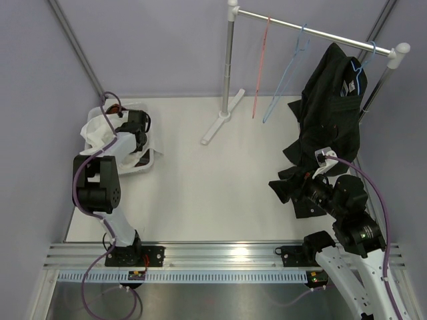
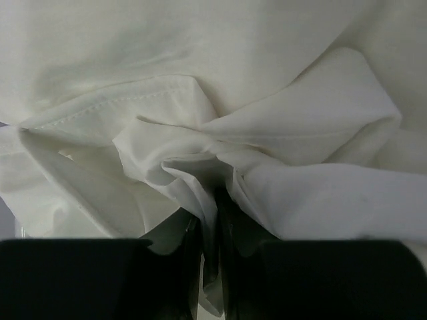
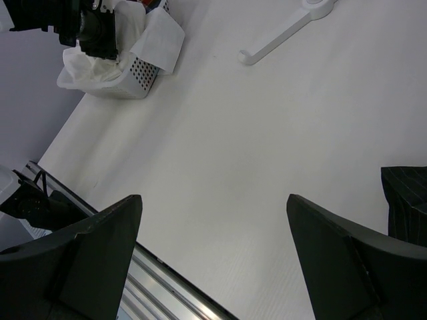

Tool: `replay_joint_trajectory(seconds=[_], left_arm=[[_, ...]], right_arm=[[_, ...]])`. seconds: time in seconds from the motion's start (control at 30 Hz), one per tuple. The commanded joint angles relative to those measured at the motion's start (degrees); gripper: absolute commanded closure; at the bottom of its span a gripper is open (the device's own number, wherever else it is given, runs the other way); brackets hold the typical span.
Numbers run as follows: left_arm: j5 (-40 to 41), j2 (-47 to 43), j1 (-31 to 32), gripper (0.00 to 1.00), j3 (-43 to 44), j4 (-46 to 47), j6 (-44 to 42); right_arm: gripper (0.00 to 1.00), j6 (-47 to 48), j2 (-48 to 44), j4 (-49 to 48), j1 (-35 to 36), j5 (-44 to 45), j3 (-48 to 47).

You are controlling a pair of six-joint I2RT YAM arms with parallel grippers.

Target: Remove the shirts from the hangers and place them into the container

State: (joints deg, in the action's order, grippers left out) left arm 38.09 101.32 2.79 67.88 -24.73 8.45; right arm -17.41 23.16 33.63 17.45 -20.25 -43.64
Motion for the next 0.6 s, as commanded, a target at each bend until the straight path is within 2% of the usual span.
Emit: replay_joint_trajectory(seconds=[0.0, 0.07, 0.1, 0.13, 0.2, 0.27, 0.4, 0.57], left_arm=[[-7.15, 1.86, -0.33, 0.75, 0.94, -4.25, 3.68], [-6.71, 1.60, -0.41, 0.63, 2.87, -6.98, 5.51], [-7.06, -0.23, -0.41, 0.54, 3.40, -8.22, 5.70], [-7.32, -1.72, -0.41, 0.34, 3.58, -8.23, 5.79], [-7.59, -7.32, -0.41, 0.22, 3.75, -8.31, 6.49], [-7.85, -11.12, -0.33, 0.14, 4.10, -8.31, 6.76], [-7.06, -17.72, 0.29, 0.09, 6.03, -9.80, 5.62], [-4.17, -21.15, 2.39, 0.03, 7.62, -12.53, 4.91]], right_arm=[[0.01, -0.34, -0.13, -2.07, -0.14, -1.02, 0.48], [0.01, -0.43, -0.30, -2.25, -0.14, -1.02, 0.57], [0.01, -0.43, -0.22, -2.34, -0.14, -1.19, 0.57], [0.01, -0.43, -0.30, -2.34, -0.14, -1.28, 0.57], [0.00, -0.43, -0.57, -2.25, -0.14, -1.37, 0.57], [0.00, -0.35, -0.83, -2.25, -0.14, -1.37, 0.57], [0.01, -0.61, -0.66, -2.69, -0.23, -1.63, 0.83], [0.01, -0.61, -0.66, -2.60, -0.14, -1.72, 0.75]])
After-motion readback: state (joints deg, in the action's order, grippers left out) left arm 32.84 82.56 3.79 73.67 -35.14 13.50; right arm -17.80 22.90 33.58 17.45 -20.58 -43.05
